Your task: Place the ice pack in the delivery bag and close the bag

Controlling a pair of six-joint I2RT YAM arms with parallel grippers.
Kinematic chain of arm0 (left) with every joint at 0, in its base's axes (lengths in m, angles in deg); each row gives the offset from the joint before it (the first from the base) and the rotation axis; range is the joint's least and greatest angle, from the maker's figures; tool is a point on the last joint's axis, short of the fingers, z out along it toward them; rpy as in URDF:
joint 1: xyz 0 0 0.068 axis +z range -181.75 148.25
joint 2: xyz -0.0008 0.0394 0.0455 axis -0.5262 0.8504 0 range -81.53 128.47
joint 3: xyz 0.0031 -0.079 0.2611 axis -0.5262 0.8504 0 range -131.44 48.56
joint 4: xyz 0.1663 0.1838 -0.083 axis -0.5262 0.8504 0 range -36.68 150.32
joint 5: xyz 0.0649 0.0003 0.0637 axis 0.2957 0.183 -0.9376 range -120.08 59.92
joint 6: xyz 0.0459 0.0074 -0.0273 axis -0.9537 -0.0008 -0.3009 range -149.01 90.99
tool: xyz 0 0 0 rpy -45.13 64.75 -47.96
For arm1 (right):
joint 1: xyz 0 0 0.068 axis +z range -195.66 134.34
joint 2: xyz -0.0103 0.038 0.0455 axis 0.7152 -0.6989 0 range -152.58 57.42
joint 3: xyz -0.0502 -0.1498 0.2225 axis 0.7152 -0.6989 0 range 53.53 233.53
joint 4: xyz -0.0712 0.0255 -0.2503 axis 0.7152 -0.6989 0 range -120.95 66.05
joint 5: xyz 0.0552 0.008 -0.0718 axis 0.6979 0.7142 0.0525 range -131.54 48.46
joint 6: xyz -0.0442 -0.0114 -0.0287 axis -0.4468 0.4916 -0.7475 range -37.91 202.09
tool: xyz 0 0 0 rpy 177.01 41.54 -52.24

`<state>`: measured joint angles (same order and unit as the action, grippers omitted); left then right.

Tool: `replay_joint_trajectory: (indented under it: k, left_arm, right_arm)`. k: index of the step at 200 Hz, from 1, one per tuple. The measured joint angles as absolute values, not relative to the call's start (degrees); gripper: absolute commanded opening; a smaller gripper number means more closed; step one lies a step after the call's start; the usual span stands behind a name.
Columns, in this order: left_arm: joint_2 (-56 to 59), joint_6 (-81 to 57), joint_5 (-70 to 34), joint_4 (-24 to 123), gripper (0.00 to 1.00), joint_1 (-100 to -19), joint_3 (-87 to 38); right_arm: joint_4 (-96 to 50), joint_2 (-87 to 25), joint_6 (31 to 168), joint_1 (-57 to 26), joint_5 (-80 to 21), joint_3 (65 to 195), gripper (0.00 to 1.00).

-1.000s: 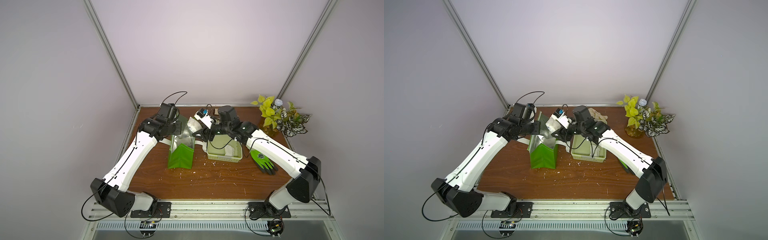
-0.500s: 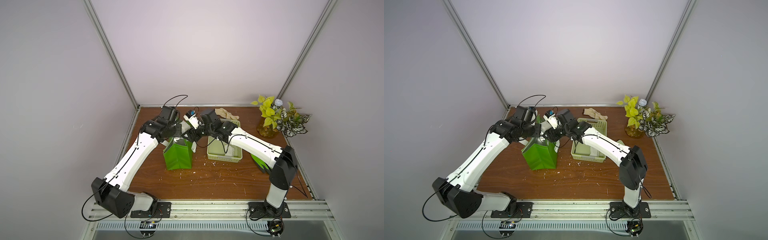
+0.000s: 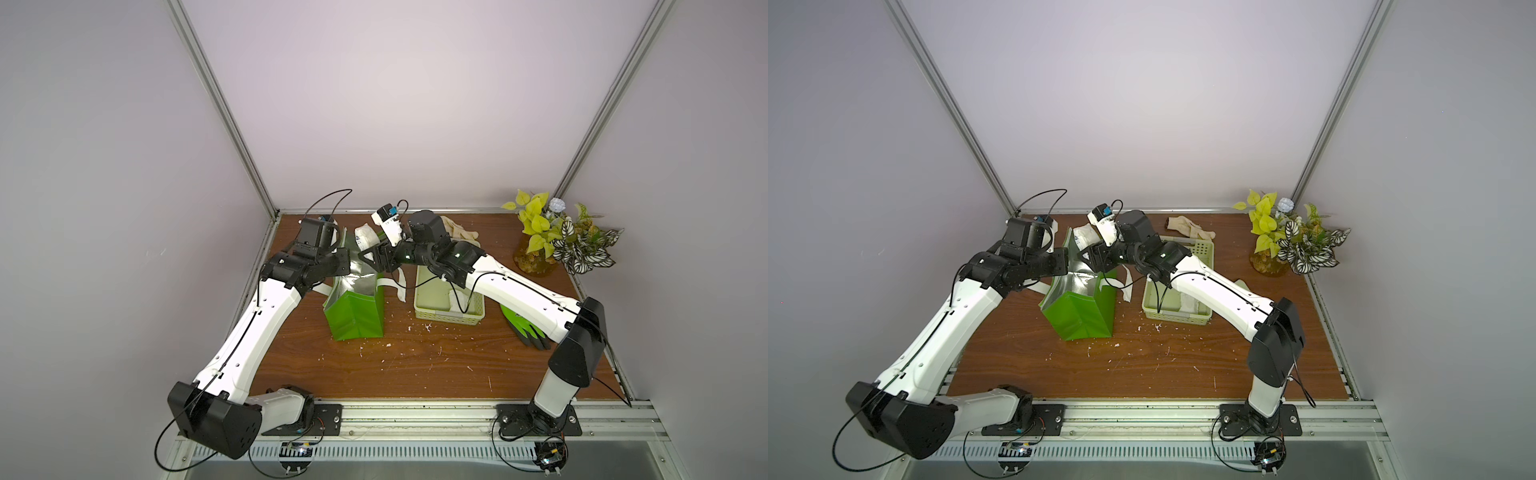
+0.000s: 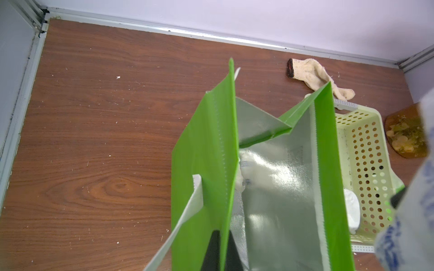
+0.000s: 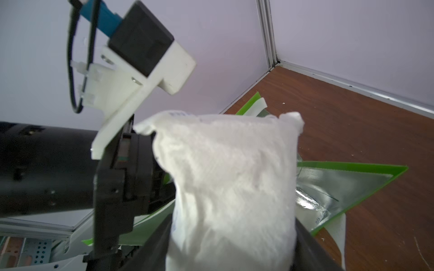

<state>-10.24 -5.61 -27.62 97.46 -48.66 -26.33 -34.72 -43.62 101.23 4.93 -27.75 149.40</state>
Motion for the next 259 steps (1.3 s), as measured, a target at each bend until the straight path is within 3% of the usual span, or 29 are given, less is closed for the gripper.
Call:
replay_joint_trajectory:
  k: [69, 138, 259]
  left_arm:
    - [-11.49, -4.95, -23.12, 93.5, 0.0, -46.27, -22.81]
    - [-13.5, -4.98, -22.74, 93.13, 0.0, -44.79, -21.76]
    - [-13.44, -5.11, -22.61, 92.98, 0.0, -44.68, -21.74]
  right_arm:
    - [-34.37, -51.59, 105.6, 7.35, -27.86, 153.69, 0.22]
    - [-41.21, -52.31, 102.25, 7.97, -34.33, 154.97, 0.28]
    - [-53.93, -53.49, 95.3, 7.97, -36.83, 165.82, 0.8]
